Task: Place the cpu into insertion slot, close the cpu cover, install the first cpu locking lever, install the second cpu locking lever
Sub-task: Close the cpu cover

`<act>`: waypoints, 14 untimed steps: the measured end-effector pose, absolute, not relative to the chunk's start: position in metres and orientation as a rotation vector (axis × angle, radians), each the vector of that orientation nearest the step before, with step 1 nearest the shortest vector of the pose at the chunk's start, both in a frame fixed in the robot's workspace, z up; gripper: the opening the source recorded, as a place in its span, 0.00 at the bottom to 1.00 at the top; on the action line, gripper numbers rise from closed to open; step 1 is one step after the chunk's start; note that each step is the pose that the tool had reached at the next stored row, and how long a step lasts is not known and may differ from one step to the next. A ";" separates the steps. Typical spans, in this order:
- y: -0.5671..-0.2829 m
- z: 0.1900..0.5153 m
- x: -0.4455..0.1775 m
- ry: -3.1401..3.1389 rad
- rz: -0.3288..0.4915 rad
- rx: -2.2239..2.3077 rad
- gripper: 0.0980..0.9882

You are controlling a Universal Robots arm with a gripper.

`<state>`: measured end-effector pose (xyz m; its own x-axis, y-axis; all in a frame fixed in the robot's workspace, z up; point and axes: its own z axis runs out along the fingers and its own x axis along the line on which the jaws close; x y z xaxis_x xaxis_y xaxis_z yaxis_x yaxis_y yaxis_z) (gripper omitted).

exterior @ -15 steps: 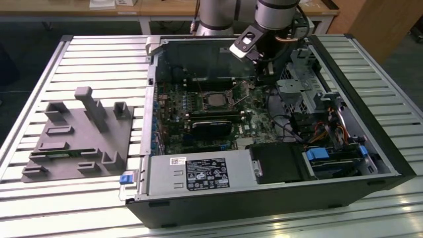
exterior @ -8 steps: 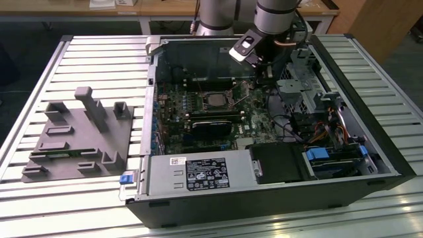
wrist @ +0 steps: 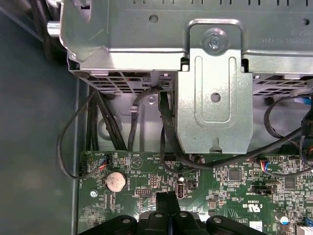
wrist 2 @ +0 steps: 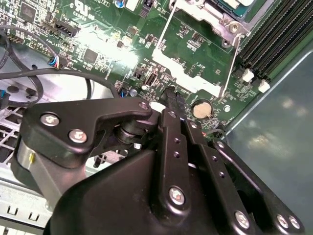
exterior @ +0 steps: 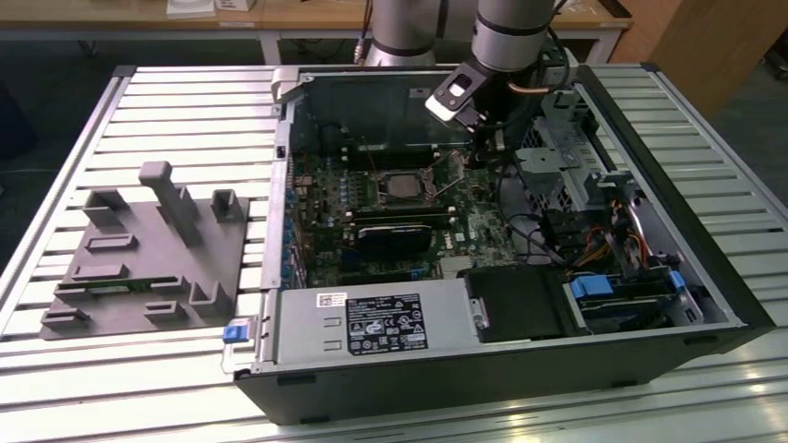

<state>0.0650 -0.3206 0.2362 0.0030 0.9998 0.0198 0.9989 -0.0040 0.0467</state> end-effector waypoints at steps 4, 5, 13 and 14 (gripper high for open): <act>-0.321 0.236 0.065 2.204 0.074 2.211 0.01; -0.321 0.236 0.064 2.204 0.074 2.211 0.01; -0.321 0.236 0.053 2.204 0.074 2.211 0.01; -0.321 0.236 0.051 2.204 0.074 2.211 0.01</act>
<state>0.0507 -0.3206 0.2357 0.0029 0.9998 0.0204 0.9989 -0.0038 0.0467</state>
